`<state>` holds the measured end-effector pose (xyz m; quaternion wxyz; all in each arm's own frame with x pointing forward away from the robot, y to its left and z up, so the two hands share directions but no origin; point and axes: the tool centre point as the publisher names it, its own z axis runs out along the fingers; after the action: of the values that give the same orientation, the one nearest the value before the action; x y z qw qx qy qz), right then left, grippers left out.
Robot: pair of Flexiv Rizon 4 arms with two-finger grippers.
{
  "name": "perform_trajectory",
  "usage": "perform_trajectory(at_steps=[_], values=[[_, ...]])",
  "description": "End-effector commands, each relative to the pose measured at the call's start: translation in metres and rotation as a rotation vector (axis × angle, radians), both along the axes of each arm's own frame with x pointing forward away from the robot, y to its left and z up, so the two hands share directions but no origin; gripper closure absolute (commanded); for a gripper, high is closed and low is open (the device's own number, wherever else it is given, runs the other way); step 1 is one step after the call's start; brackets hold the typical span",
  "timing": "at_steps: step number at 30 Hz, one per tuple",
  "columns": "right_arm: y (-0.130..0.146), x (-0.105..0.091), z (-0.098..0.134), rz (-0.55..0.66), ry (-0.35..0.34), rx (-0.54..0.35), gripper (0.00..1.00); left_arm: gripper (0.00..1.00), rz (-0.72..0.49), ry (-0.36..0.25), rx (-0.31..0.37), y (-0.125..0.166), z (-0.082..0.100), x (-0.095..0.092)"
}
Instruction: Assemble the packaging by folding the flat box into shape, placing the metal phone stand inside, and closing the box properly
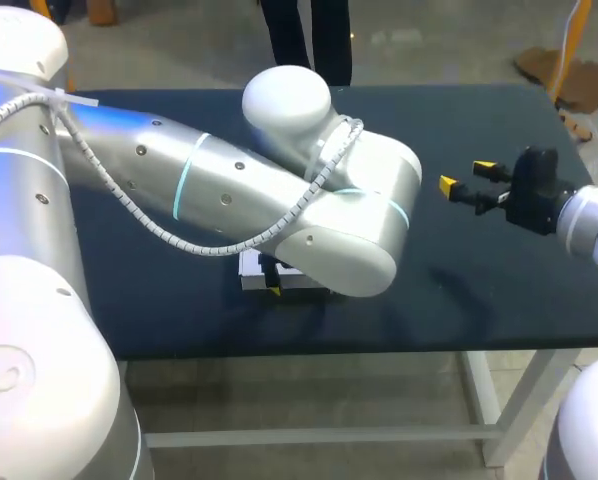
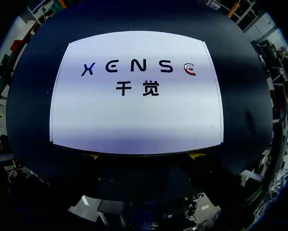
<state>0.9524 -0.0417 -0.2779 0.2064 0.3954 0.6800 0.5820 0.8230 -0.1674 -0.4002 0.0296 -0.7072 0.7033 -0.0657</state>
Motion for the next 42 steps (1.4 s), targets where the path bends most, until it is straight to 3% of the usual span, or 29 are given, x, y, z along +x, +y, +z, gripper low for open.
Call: perform_trajectory(at_steps=[1, 23, 42], values=[[-0.001, -0.001, -0.001, 0.0, -0.006, 0.004, 0.0, 0.0, 0.014, 0.006, 0.02, -0.006, -0.005, 0.011], [-0.001, -0.001, -0.001, 0.0, -0.006, 0.004, 0.0, 0.0, 0.096, -0.011, 0.03, 0.004, -0.007, 0.078], [-0.001, -0.001, -0.001, 0.0, -0.006, 0.004, 0.0, 0.0, 0.071, -0.008, 0.026, 0.009, 0.002, 0.155]])
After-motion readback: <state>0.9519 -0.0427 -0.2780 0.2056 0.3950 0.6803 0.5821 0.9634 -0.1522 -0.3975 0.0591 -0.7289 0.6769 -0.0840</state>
